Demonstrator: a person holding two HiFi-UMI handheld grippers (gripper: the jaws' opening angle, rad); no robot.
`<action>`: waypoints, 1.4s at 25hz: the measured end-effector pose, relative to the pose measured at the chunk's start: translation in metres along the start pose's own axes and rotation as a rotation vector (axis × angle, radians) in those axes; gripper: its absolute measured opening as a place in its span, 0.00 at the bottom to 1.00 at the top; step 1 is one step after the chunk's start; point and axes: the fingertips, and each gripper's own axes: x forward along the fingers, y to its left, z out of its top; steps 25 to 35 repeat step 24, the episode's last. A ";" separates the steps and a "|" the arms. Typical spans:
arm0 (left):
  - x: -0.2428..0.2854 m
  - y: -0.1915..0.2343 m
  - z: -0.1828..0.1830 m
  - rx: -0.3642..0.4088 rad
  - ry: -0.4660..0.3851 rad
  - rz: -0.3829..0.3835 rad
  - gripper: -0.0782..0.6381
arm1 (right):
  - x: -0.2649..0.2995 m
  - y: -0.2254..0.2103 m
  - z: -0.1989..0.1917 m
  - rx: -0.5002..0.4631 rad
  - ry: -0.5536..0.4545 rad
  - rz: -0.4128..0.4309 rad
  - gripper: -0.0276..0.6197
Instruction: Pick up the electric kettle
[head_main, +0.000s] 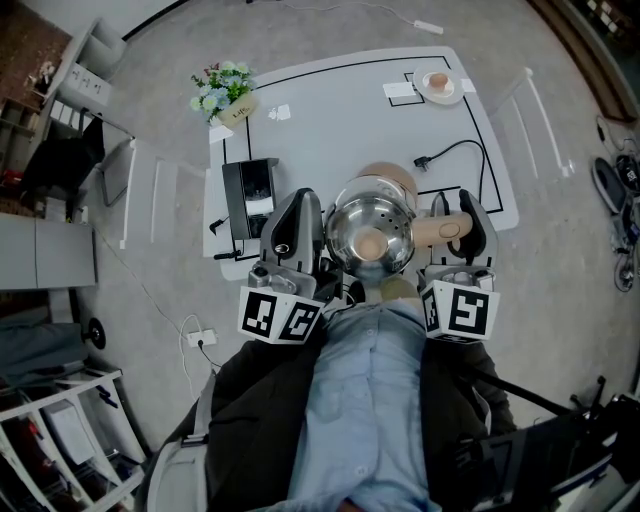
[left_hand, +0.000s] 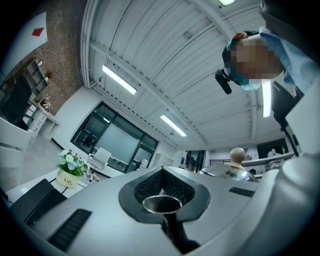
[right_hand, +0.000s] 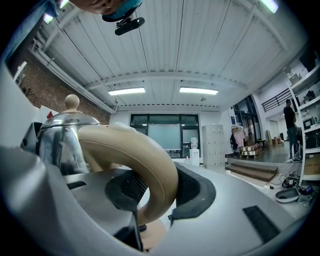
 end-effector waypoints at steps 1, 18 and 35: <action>0.000 0.000 0.000 0.001 0.000 -0.001 0.11 | 0.000 -0.001 -0.001 -0.002 0.002 -0.001 0.25; 0.001 0.001 -0.001 -0.004 0.008 -0.003 0.11 | 0.001 0.000 -0.001 -0.007 0.003 0.001 0.25; 0.001 0.002 -0.002 -0.005 0.010 -0.003 0.12 | 0.001 -0.001 -0.004 0.000 0.005 -0.006 0.25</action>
